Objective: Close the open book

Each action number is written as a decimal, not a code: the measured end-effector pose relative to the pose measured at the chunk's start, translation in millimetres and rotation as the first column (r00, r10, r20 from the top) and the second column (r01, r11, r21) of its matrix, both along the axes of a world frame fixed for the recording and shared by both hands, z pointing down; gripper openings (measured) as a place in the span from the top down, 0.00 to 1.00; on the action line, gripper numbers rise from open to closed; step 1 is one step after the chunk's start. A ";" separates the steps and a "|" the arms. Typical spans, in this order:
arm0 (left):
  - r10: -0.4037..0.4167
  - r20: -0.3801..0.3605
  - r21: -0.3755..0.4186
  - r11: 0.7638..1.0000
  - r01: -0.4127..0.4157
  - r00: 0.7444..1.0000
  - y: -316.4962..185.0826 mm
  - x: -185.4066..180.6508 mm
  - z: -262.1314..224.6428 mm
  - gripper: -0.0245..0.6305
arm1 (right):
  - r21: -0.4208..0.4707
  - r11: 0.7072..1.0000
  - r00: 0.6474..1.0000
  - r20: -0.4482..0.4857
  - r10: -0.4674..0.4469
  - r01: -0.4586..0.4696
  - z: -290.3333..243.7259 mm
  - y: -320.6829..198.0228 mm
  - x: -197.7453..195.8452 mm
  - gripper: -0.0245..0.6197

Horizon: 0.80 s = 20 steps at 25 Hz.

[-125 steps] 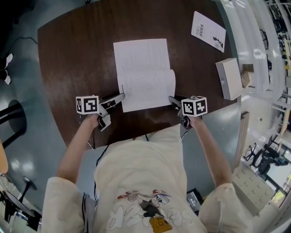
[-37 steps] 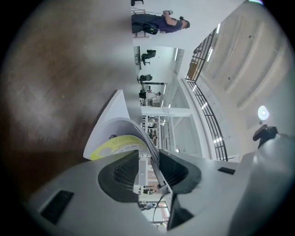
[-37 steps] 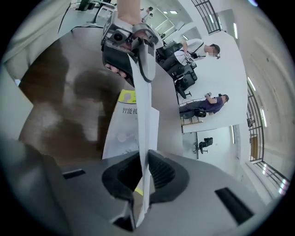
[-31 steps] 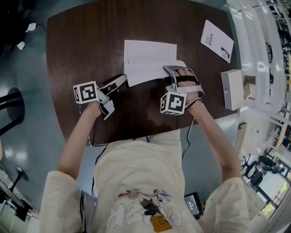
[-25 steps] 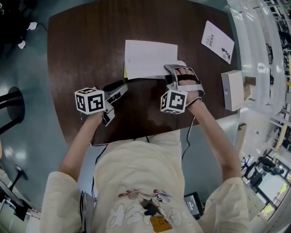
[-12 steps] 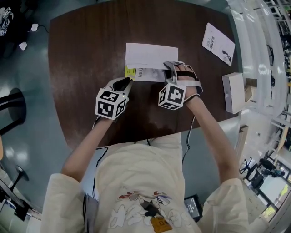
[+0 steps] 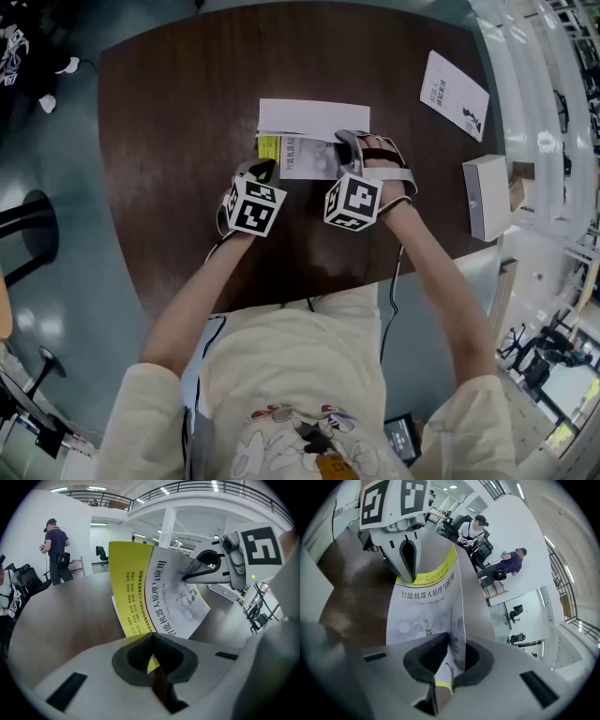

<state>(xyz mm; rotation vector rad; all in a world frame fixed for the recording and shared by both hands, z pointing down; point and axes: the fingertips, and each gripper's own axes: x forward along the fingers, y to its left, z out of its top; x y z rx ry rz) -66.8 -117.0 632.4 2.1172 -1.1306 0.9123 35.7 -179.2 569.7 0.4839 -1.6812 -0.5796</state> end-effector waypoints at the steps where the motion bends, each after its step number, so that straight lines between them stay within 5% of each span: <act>1: -0.002 -0.003 0.005 1.000 0.002 1.000 -0.2 1.4 1.1 0.95 | -0.005 1.000 1.000 0.002 0.004 -0.004 1.8 -1.7 1.3 0.91; 14: 0.015 -0.012 -0.053 0.998 -0.015 1.000 0.4 0.8 1.1 0.95 | -0.016 0.996 0.996 0.034 0.085 -0.084 -5.9 -16.7 -1.8 0.74; 20: 0.020 -0.024 -0.089 0.996 -0.022 1.000 0.7 1.3 2.1 0.96 | 0.065 0.993 0.985 0.145 0.091 -0.101 -37.9 -14.3 -4.8 0.73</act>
